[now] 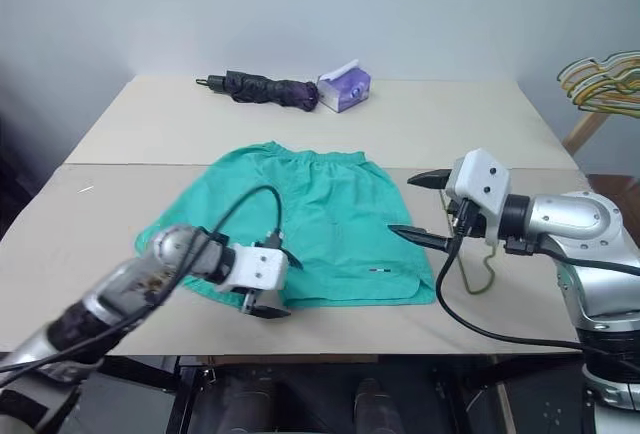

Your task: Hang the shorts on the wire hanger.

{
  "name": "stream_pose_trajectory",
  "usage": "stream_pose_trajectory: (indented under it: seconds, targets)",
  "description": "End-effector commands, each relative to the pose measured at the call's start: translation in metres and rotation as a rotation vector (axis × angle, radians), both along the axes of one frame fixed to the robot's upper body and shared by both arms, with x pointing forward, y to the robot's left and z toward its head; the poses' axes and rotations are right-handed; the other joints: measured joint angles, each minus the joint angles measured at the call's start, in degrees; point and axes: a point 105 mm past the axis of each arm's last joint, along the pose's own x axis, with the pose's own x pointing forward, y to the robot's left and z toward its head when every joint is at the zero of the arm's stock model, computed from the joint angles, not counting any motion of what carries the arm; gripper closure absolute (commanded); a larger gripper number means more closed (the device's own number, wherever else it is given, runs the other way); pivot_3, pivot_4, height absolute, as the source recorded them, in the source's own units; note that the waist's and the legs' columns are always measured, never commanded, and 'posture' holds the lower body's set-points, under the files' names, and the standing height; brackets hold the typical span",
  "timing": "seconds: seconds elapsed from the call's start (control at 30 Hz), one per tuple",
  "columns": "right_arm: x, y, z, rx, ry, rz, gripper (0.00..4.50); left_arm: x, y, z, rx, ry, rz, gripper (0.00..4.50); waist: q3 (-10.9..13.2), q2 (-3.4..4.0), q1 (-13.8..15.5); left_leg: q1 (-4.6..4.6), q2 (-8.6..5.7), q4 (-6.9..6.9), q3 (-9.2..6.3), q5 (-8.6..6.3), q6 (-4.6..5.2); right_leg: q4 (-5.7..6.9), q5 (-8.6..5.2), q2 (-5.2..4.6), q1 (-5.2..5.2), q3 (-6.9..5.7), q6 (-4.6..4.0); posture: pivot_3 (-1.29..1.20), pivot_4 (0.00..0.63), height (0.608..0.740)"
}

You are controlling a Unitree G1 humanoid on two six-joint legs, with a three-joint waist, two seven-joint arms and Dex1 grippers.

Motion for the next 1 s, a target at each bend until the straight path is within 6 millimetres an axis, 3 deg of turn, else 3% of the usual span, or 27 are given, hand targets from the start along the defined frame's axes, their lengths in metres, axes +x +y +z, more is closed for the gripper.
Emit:
stream_pose_trajectory:
  seconds: [0.03,0.1,0.23,0.37,0.57,0.67,0.83,1.0]
  targets:
    - [-0.018,0.006,0.01,-0.016,0.019,0.113,0.0,0.009,-0.002,-0.006,0.058,-0.054,-0.001,0.21,-0.02,0.05,-0.18,0.02,-0.02,0.0,0.01,0.0,0.0,0.0,0.0,-0.02,0.02,0.0,0.02,0.0,0.09,0.74]
    - [-0.027,0.006,0.008,-0.032,0.065,0.157,0.0,0.01,-0.003,-0.009,0.063,-0.053,-0.008,0.56,-0.03,0.06,-0.29,0.06,-0.02,0.01,0.01,0.0,0.0,0.0,-0.01,-0.02,0.07,0.01,0.01,0.0,0.085,0.74]
    - [-0.04,0.002,0.003,-0.073,0.118,0.211,0.0,0.011,-0.003,-0.012,0.03,-0.024,0.026,1.85,-0.1,0.12,-0.49,0.15,-0.02,0.13,0.01,0.01,-0.01,0.01,-0.18,-0.03,0.19,0.01,-0.35,-0.01,0.072,0.74]
    - [-0.042,0.001,0.001,-0.072,0.117,0.201,0.0,0.016,0.005,-0.011,-0.002,-0.044,0.081,2.54,-0.35,0.27,-0.88,0.26,-0.02,0.15,0.02,0.01,-0.01,0.05,-0.17,-0.03,0.24,0.03,-0.34,-0.02,0.064,0.74]
    - [-0.045,0.001,-0.002,-0.081,0.129,0.217,0.0,0.025,0.022,0.002,-0.029,-0.083,0.131,4.43,-0.38,0.3,-1.32,0.26,-0.01,0.15,0.02,0.01,-0.01,0.11,-0.15,-0.02,0.2,0.03,-0.32,-0.01,0.064,0.74]
    - [-0.043,0.001,-0.002,-0.08,0.128,0.22,0.0,0.03,0.04,0.013,-0.031,-0.104,0.153,4.47,-0.37,0.3,-1.71,0.23,-0.01,0.14,0.02,0.01,-0.01,0.13,-0.1,-0.02,0.15,0.03,-0.24,0.0,0.07,0.74]
    - [-0.042,0.001,-0.003,-0.077,0.126,0.222,0.0,0.036,0.092,0.029,0.015,-0.145,0.223,4.47,-0.37,0.31,-2.28,0.1,0.01,0.08,0.02,0.0,-0.01,0.09,0.04,-0.02,0.02,0.03,0.05,0.01,0.078,0.74]
    - [-0.04,0.003,-0.005,-0.068,0.123,0.23,0.0,0.06,0.163,0.04,0.114,-0.258,0.443,4.47,-0.36,0.3,-2.19,0.1,0.02,0.08,0.03,0.0,-0.01,0.09,0.02,-0.03,0.0,0.02,0.04,0.03,0.084,0.74]
